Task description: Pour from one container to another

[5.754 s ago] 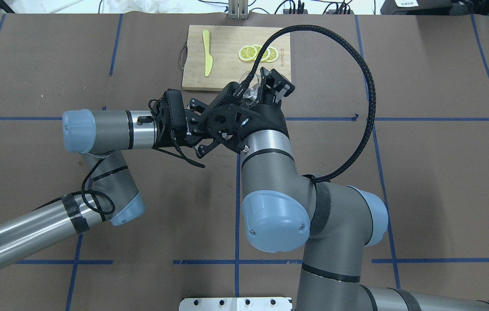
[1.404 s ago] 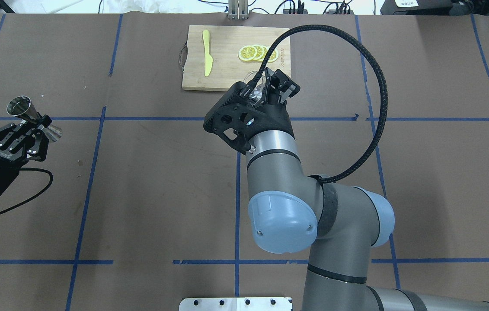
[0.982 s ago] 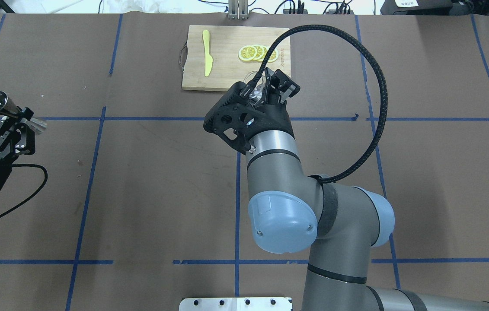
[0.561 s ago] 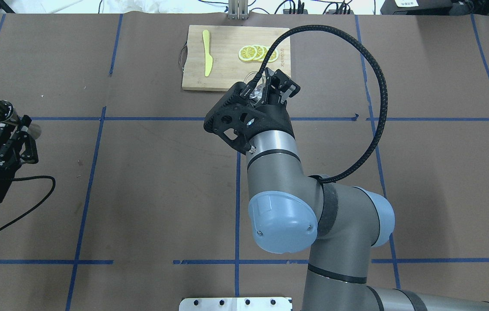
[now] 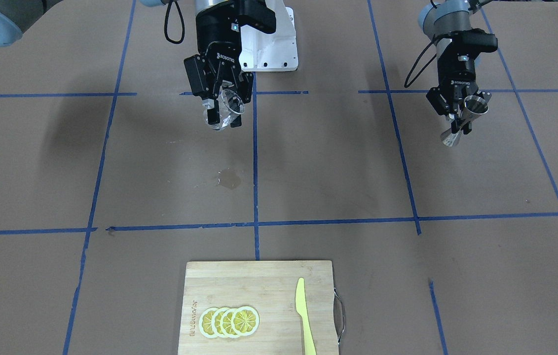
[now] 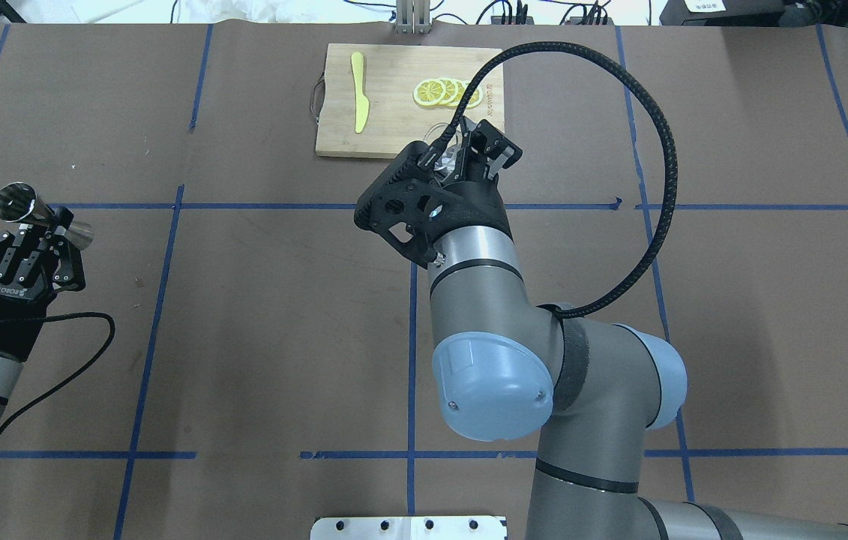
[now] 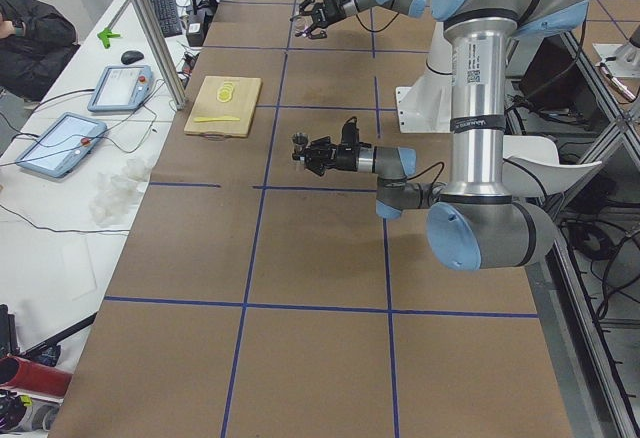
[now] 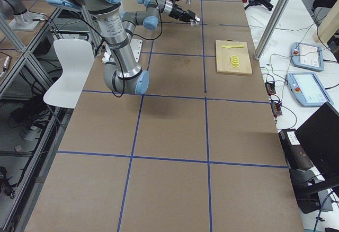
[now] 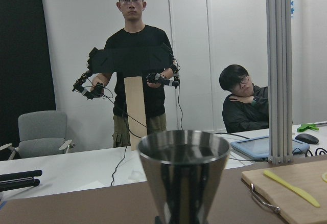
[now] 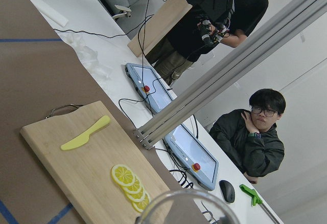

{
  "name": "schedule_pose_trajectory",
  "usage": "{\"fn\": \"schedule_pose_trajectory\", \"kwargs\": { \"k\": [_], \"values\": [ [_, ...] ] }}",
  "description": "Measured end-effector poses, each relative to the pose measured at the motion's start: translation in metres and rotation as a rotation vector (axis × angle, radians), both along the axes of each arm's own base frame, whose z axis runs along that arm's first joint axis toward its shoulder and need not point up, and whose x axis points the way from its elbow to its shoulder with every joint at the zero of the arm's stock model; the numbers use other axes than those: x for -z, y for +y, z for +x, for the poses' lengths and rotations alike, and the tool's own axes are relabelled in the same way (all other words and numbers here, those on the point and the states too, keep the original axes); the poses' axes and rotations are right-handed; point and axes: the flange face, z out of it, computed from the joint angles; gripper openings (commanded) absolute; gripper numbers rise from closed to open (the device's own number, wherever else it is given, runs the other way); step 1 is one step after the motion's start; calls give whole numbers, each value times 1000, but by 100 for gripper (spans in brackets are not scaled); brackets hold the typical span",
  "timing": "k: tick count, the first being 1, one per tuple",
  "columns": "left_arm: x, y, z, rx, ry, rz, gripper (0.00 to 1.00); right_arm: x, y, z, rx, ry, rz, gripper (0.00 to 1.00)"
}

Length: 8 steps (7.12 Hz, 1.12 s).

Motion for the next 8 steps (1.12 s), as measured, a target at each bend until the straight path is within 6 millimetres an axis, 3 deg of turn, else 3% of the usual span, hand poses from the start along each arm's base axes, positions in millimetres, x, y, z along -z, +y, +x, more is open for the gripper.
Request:
{"fn": "schedule_pose_trajectory", "kwargs": {
  "k": [2, 8],
  "values": [
    [-5, -2, 2, 72, -11, -11, 0, 1, 0, 0, 0, -2, 0, 0],
    [-35, 13, 35, -44, -119, -19, 0, 1, 1, 2, 0, -5, 2, 0]
  ]
}}
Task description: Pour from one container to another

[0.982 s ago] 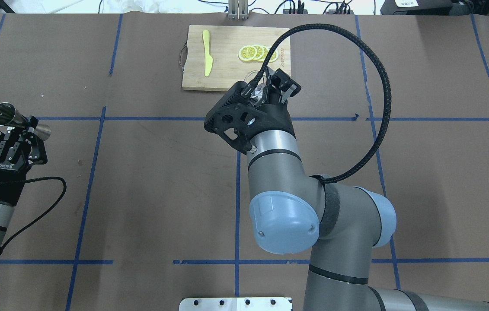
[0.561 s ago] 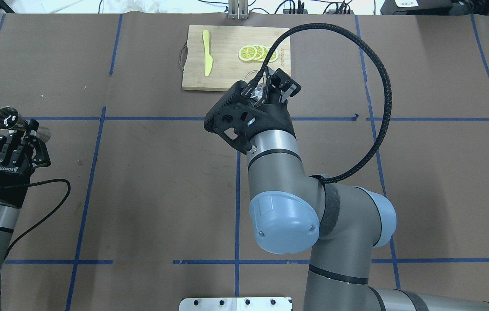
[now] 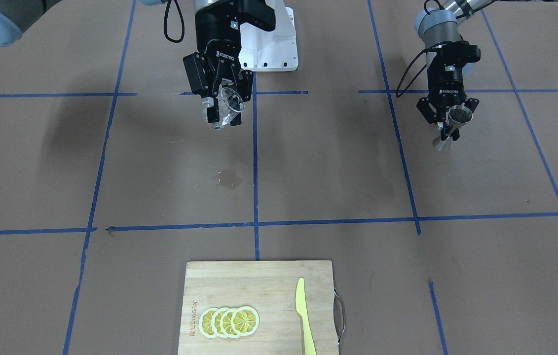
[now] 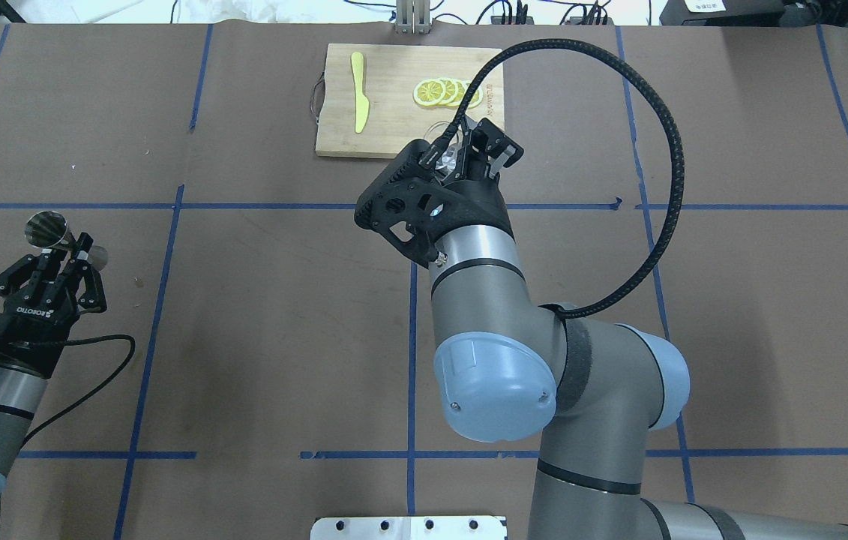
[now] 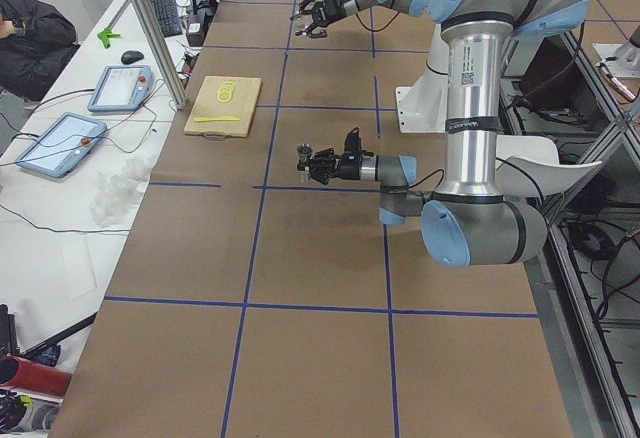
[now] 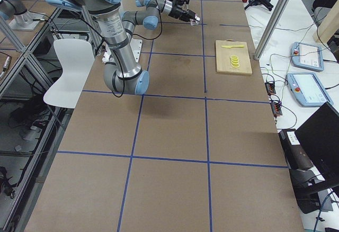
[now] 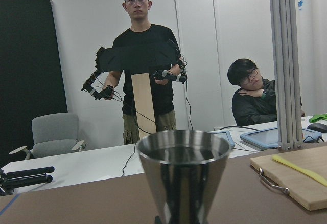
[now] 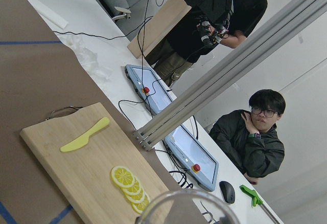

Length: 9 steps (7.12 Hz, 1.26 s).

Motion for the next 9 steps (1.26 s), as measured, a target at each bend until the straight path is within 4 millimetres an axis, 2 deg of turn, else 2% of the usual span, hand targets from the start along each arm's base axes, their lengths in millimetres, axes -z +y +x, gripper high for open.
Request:
{"fn": "schedule_pose_trajectory", "kwargs": {
  "k": [2, 5, 7, 9],
  "values": [
    [-8, 6, 6, -17, 4, -4, 0, 0, 0, 0, 0, 0, 0, 0],
    [-11, 26, 19, -76, 73, -4, 0, -1, 0, 0, 0, 2, -1, 0],
    [-19, 31, 25, -97, 78, -10, 0, -2, 0, 0, 0, 3, -1, 0],
    [-21, 34, 38, -124, 90, -14, 0, -2, 0, 0, 0, 2, -1, 0]
  ]
}}
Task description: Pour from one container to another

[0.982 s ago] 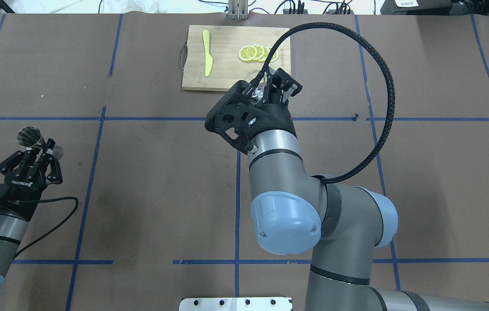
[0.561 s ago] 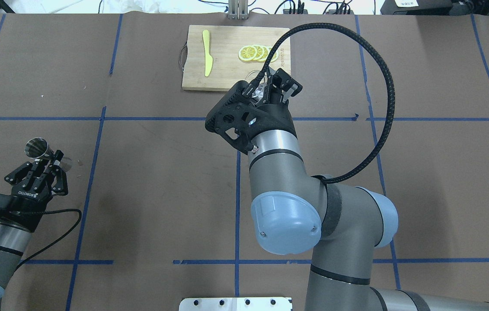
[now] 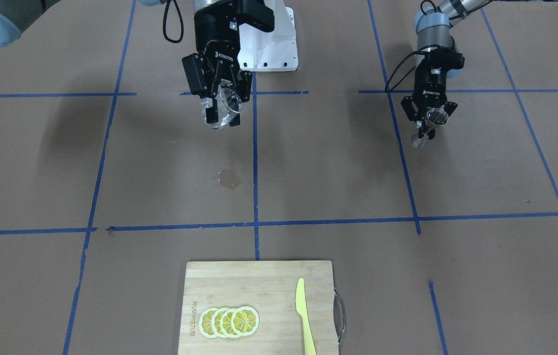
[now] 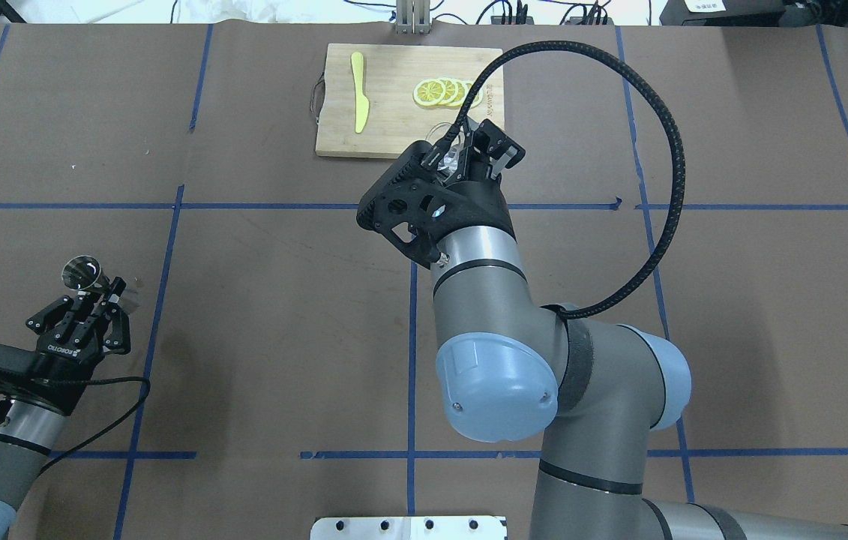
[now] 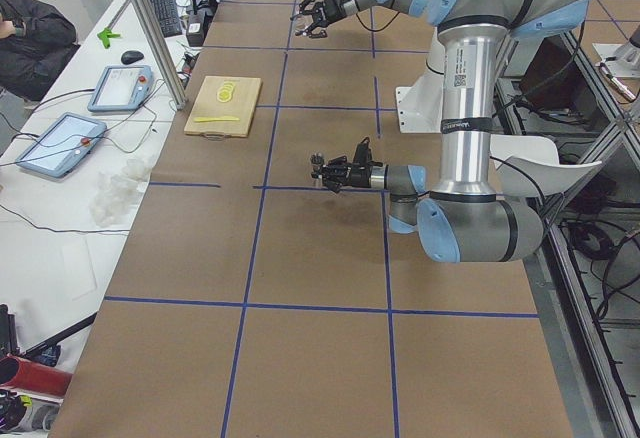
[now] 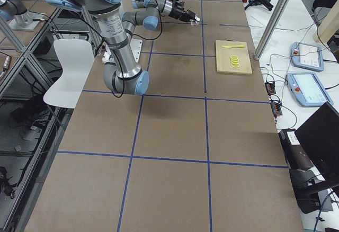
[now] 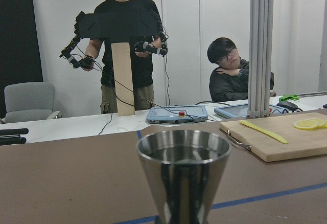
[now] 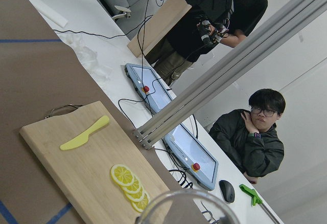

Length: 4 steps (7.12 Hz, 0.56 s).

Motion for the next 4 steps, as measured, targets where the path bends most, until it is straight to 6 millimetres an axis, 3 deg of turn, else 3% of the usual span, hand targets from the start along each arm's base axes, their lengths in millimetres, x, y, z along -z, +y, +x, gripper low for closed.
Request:
{"fn": "schedule_pose_trajectory", "kwargs": {
  "k": [4],
  "values": [
    [-7, 2, 7, -9, 40, -15, 6, 0, 0, 0, 0, 0, 0, 0]
  ]
}}
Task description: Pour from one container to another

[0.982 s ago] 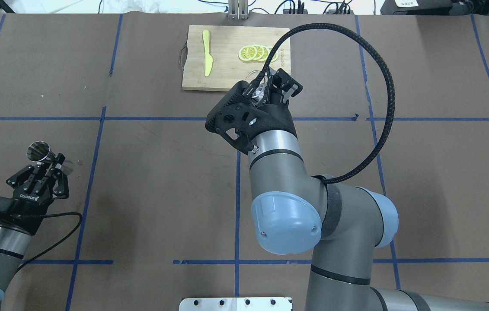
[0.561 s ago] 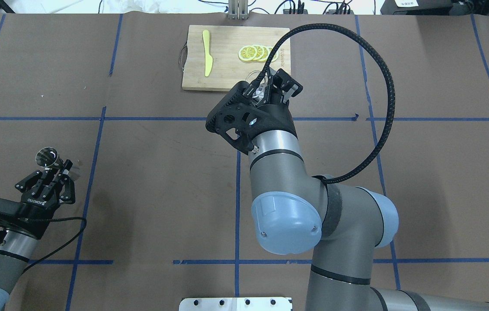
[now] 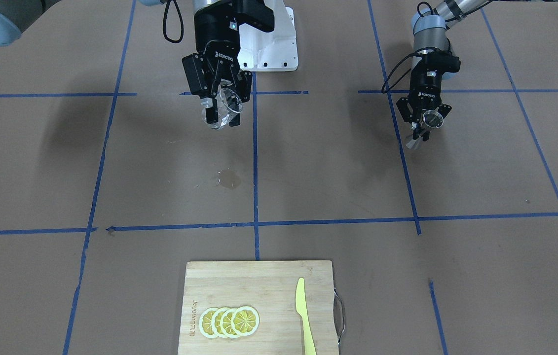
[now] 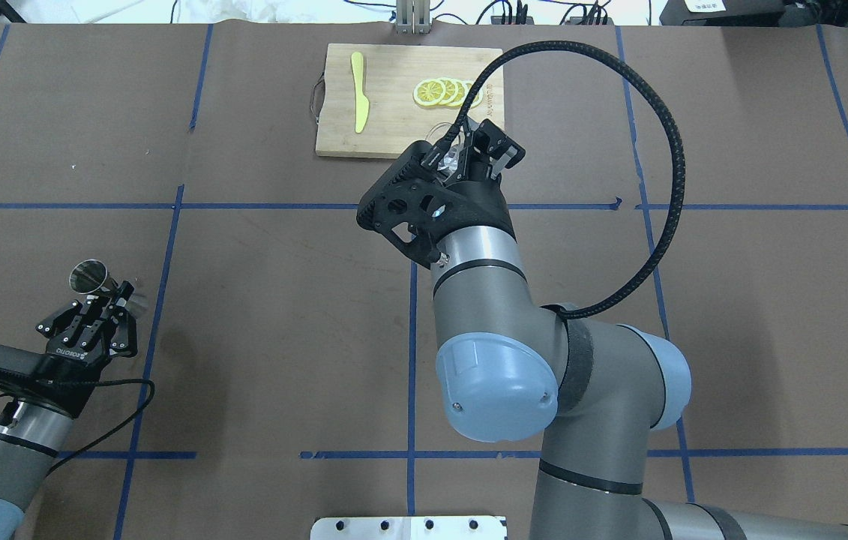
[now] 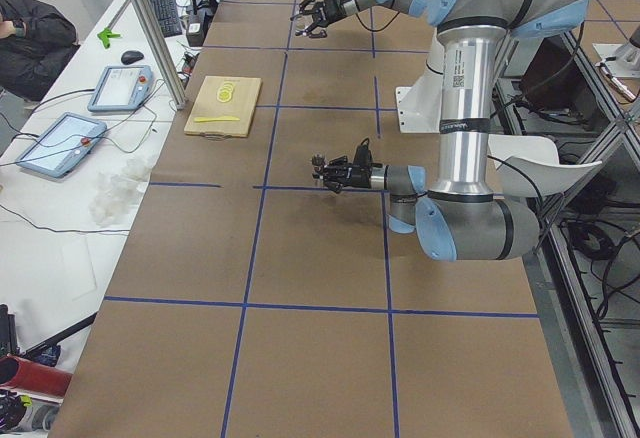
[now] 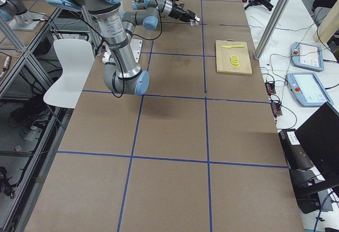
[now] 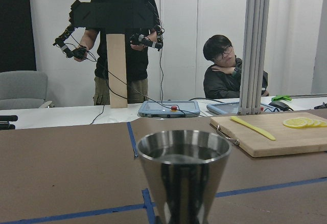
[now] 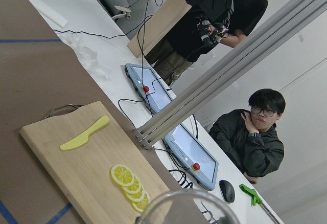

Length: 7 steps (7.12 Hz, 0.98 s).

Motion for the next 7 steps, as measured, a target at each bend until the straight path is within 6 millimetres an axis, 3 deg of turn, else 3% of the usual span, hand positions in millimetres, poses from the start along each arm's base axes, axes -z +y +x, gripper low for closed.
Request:
{"fn": "schedule_pose_trajectory", "kwargs": {
  "k": [5, 7],
  "values": [
    [-15, -1, -2, 30, -17, -6, 9, 0, 0, 0, 0, 0, 0, 0],
    [-17, -1, -3, 46, -25, -6, 16, 0, 0, 0, 0, 0, 0, 0]
  ]
}}
